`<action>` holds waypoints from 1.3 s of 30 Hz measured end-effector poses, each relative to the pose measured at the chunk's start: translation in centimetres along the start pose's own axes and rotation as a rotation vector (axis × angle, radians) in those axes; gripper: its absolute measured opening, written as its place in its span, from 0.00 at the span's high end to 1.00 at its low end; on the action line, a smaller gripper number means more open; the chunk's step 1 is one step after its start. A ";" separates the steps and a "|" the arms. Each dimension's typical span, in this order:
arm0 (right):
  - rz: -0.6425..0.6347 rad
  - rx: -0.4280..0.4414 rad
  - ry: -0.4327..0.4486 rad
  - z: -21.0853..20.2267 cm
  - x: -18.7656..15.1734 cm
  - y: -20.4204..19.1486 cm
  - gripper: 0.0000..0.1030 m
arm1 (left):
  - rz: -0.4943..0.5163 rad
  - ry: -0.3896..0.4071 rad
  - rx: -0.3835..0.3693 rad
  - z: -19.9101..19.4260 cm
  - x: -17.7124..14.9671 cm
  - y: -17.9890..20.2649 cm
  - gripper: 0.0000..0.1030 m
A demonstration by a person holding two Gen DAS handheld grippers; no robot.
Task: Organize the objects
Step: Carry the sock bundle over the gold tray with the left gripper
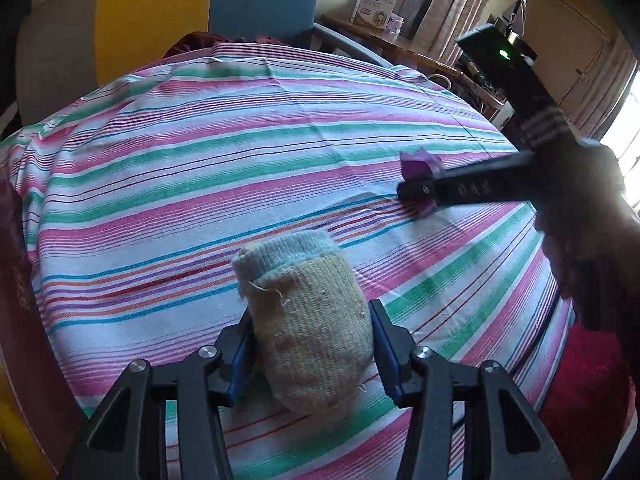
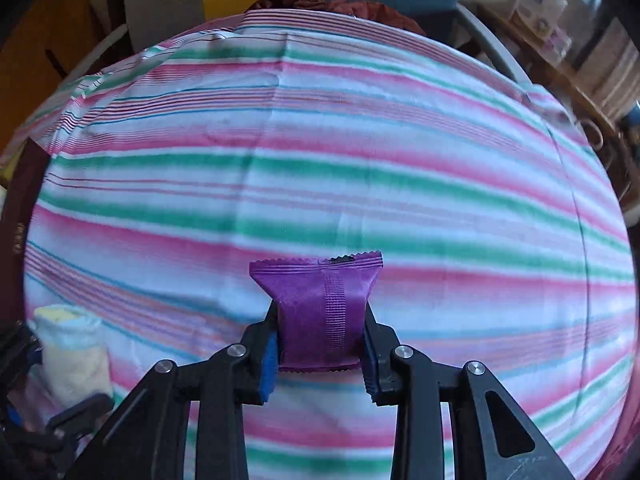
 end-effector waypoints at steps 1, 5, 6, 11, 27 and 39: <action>0.021 0.008 -0.004 -0.3 -0.7 -0.3 0.67 | 0.006 0.001 0.005 -0.3 -0.2 0.1 0.50; 0.053 0.032 0.004 -1.1 -2.6 -2.0 0.67 | 0.023 0.012 0.023 -1.2 -0.8 0.3 0.51; 0.063 0.036 0.010 -1.2 -3.0 -2.4 0.67 | 0.028 0.017 0.025 -1.6 -1.0 0.4 0.51; 0.099 0.039 0.083 -1.7 -4.5 -3.5 0.67 | 0.055 0.075 0.045 -4.2 -1.8 0.8 0.51; 0.021 -0.021 0.135 -1.6 -4.8 -5.1 0.67 | 0.018 0.213 0.107 -11.3 -3.7 -0.2 0.51; 0.025 -0.019 0.143 -1.2 -4.7 -5.5 0.67 | -0.022 0.264 0.154 -14.0 -4.8 -2.5 0.51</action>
Point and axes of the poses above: each gripper's, at about its wrist camera, not at the fingertips, and z roughly the way its jaws point, y to its right, x to its top, the point moved 1 cm from there along z, roughly the way its jaws point, and after that the axes turned 5 degrees about -z, right-handed, at the moved point
